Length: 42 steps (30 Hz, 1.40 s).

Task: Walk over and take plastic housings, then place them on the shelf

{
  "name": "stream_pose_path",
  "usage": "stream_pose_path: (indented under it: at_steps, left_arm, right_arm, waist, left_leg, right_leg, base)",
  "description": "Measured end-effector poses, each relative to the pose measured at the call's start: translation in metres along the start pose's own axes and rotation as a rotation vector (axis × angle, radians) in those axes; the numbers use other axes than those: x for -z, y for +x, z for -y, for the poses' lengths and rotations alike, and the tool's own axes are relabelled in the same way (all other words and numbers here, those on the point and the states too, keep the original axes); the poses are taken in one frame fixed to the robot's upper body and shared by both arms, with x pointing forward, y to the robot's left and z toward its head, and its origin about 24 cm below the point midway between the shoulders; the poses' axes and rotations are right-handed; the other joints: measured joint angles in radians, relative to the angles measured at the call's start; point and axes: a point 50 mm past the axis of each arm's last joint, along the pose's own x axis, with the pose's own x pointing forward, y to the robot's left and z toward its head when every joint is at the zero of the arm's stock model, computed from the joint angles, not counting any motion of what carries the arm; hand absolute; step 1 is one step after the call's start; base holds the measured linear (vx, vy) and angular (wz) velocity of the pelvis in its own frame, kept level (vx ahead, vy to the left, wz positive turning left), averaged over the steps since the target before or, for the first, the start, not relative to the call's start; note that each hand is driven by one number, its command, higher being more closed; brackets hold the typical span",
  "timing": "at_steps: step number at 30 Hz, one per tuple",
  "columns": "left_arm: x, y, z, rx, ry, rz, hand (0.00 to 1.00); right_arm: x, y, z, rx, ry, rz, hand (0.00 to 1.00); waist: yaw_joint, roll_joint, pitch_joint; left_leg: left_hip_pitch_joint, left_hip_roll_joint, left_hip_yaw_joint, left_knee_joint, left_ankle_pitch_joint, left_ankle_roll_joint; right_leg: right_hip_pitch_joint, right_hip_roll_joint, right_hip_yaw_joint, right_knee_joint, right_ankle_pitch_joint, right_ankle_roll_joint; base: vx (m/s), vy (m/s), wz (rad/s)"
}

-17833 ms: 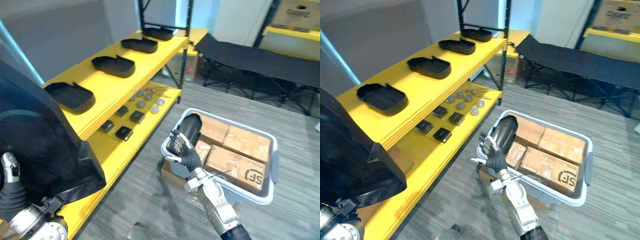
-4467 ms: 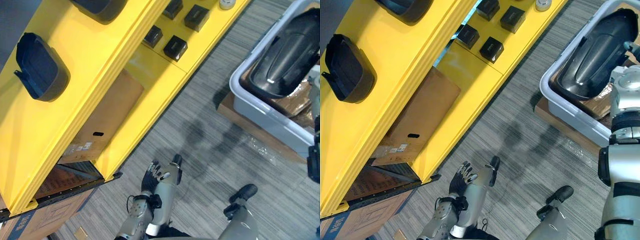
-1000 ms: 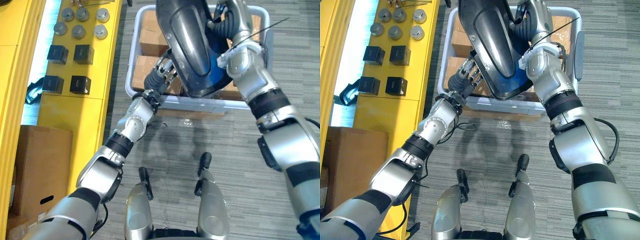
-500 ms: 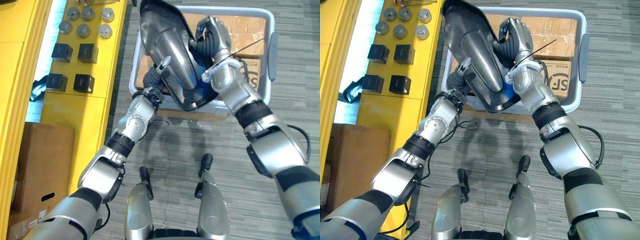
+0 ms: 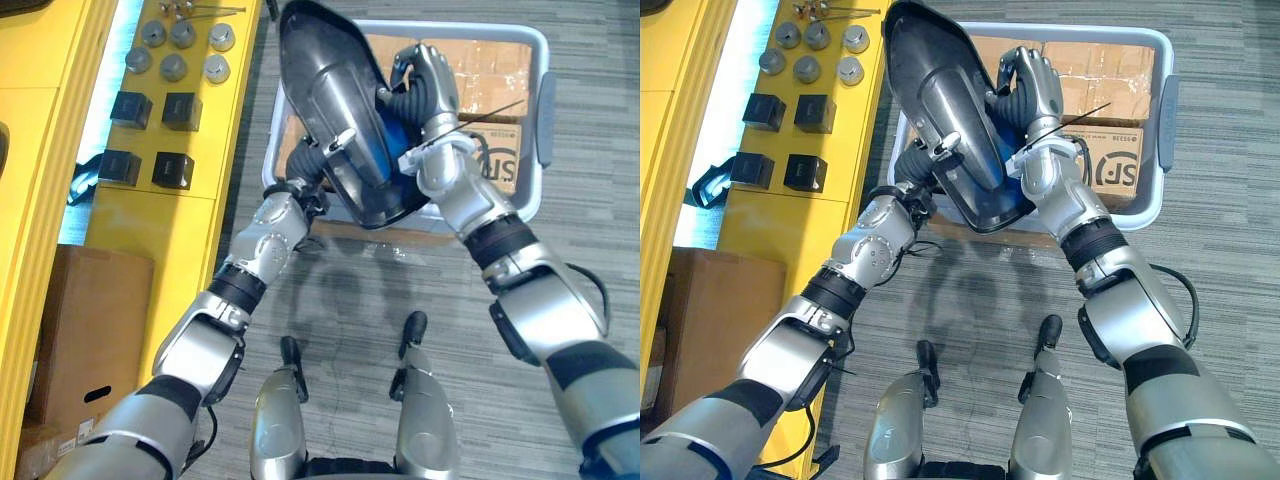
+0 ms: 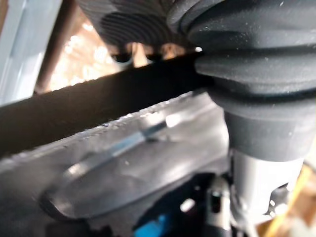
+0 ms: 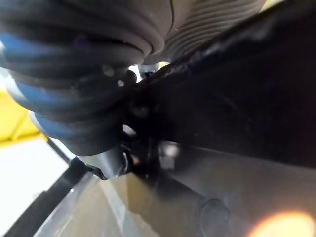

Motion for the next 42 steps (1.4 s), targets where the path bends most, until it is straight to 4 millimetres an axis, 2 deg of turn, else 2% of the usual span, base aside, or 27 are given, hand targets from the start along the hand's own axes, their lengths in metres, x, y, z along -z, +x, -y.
stream_pose_path:
  at_steps: [7,10,15,18,20,22,24,27,28,37,40,42]
  left_arm:
    - [0.000,-0.003,-0.007,-0.003,0.043,0.013,1.00]
    - [-0.002,-0.013,-0.013,0.008,0.029,0.072,1.00]
    - [-0.003,-0.034,-0.021,0.004,-0.085,0.189,1.00]
    - [-0.005,-0.047,-0.018,0.018,-0.212,0.267,1.00]
    - [0.009,-0.059,-0.020,-0.017,-0.280,0.287,1.00]
    - [0.036,-0.073,-0.020,-0.086,-0.369,0.253,1.00]
    - [0.046,-0.078,-0.021,-0.104,-0.377,0.233,1.00]
    - [0.047,-0.090,-0.021,-0.105,-0.393,0.246,1.00]
    - [0.050,-0.095,-0.021,-0.110,-0.401,0.243,1.00]
    - [0.071,-0.134,-0.033,-0.236,-0.416,0.206,1.00]
    - [0.066,-0.151,-0.030,-0.346,-0.272,0.242,1.00]
    - [0.061,-0.161,-0.036,-0.424,-0.154,0.273,1.00]
  right_arm:
    - [-0.007,-0.004,-0.001,0.033,0.021,0.034,1.00]
    - [-0.017,-0.009,-0.002,0.073,0.056,0.080,1.00]
    - [-0.034,-0.032,-0.011,0.192,0.235,0.123,1.00]
    - [-0.046,-0.050,-0.013,0.280,0.379,0.137,1.00]
    - [-0.051,-0.066,-0.024,0.288,0.463,0.120,1.00]
    - [-0.048,-0.085,-0.041,0.274,0.522,0.050,1.00]
    - [-0.042,-0.094,-0.046,0.259,0.522,0.023,1.00]
    - [-0.045,-0.105,-0.046,0.263,0.557,0.039,1.00]
    - [-0.045,-0.111,-0.046,0.262,0.571,0.038,0.00]
    - [-0.052,-0.149,-0.069,0.184,0.722,-0.056,0.00]
    - [-0.051,-0.161,-0.072,0.149,0.794,-0.108,0.00]
    - [-0.053,-0.166,-0.075,0.110,0.844,-0.129,0.00]
  waist:
    - [0.000,0.000,0.000]
    - [-0.010,0.000,0.000]
    - [-0.016,0.000,0.000]
    - [-0.015,-0.001,-0.003]
    - [-0.014,-0.004,-0.074]
    - [-0.010,-0.010,-0.179]
    - [-0.009,-0.016,-0.220]
    - [-0.008,-0.033,-0.240]
    - [-0.007,-0.034,-0.241]
    - [0.012,-0.069,-0.325]
    - [0.030,-0.089,-0.340]
    - [0.032,-0.093,-0.348]
  left_leg:
    - [0.031,-0.001,-0.002,-0.008,0.000,0.000]
    - [0.057,-0.002,-0.003,-0.018,0.000,0.000]
    - [0.126,0.000,-0.003,-0.036,-0.001,0.000]
    - [0.184,-0.001,0.002,-0.054,-0.007,-0.002]
    - [0.182,0.002,0.007,-0.059,-0.018,-0.006]
    - [0.201,0.001,0.021,-0.089,-0.020,-0.009]
    - [0.217,0.001,0.024,-0.098,-0.020,-0.009]
    - [0.252,-0.001,0.031,-0.117,-0.019,-0.011]
    - [0.273,0.000,0.031,-0.124,-0.018,-0.012]
    - [0.296,0.001,0.005,-0.142,-0.015,-0.017]
    - [0.294,0.001,-0.009,-0.146,-0.013,-0.019]
    - [0.294,0.001,-0.028,-0.156,-0.009,-0.021]
  right_leg:
    - [0.038,0.001,-0.006,-0.017,0.002,0.003]
    - [0.067,0.002,-0.015,-0.027,0.002,0.003]
    - [0.142,0.009,-0.023,-0.051,0.001,0.003]
    - [0.199,0.013,-0.025,-0.073,0.001,0.004]
    - [0.195,0.017,-0.024,-0.084,-0.005,0.008]
    - [0.194,0.017,-0.024,-0.084,-0.013,0.013]
    - [0.206,0.018,-0.024,-0.084,-0.014,0.014]
    - [0.226,0.018,-0.026,-0.084,-0.014,0.013]
    - [0.245,0.019,-0.033,-0.084,-0.017,0.012]
    - [0.283,0.018,-0.082,-0.085,-0.038,0.009]
    - [0.294,0.017,-0.104,-0.085,-0.054,0.007]
    - [0.303,0.016,-0.120,-0.085,-0.061,0.008]
  base:
    - [0.00,0.009,0.01]
    - [0.02,0.032,0.03]
    - [0.01,0.009,0.02]
    - [0.00,0.003,-0.01]
    - [0.03,0.017,-0.07]
    - [0.12,0.046,-0.10]
    - [0.09,0.043,-0.05]
    - [0.03,0.020,-0.03]
    - [0.00,0.000,0.00]
    - [0.00,0.008,0.10]
    - [-0.01,0.010,0.14]
    - [0.01,0.008,0.25]
